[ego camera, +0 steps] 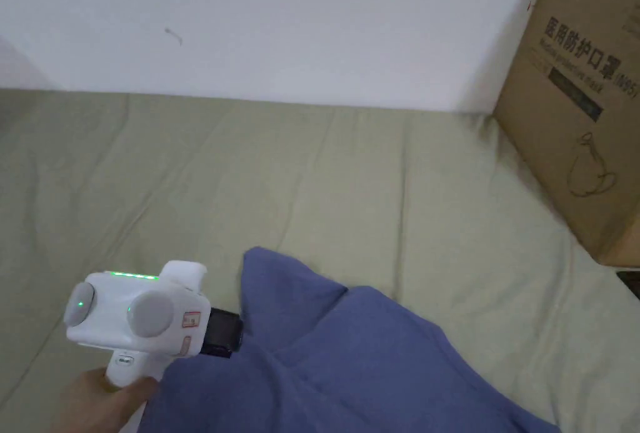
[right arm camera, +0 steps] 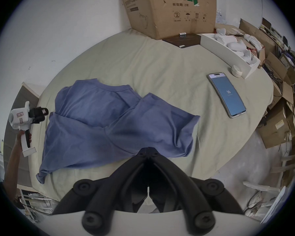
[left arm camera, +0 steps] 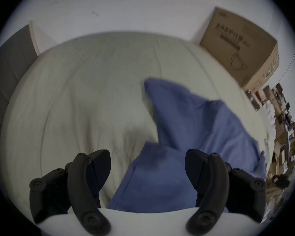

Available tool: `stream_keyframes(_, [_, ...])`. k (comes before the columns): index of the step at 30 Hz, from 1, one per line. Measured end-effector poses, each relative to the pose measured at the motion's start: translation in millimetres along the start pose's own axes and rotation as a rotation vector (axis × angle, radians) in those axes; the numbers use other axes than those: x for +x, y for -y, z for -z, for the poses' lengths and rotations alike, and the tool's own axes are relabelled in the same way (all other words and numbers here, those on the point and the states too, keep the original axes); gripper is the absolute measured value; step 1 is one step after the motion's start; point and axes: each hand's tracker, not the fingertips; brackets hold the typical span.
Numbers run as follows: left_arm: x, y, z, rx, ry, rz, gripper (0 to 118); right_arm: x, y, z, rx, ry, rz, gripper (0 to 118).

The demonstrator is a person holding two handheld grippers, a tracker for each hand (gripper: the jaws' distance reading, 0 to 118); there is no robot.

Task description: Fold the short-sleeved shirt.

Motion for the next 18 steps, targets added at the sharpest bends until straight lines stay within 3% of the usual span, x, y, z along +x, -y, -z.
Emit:
stream_keyframes(1, [-1,2,7,-0.028,-0.016,0.006,90,5,0,-2,0.000,0.000,0.006,0])
stream_keyframes(3, [-4,8,10,-0.067,-0.023,-0.052,54,3,-3,-1,-0.001,-0.005,0.020,0])
stream_keyframes(4, [-1,12,1,0.001,-0.042,-0.060,46,2,-5,0,-0.001,-0.010,0.023,0])
stream_keyframes(6, [-3,14,-11,0.013,-0.025,-0.076,11,0,-6,0,-0.004,-0.014,0.022,0])
stream_keyframes(15, [-1,33,-62,0.106,0.074,-0.187,4,2,-22,12,0.000,-0.013,-0.006,0])
stream_keyframes(16, [-6,36,-64,0.119,0.088,-0.205,4,5,-24,14,0.007,0.007,-0.007,4])
stream_keyframes(18, [-7,45,-60,0.112,0.079,-0.210,4,19,-27,22,-0.015,0.043,0.012,37])
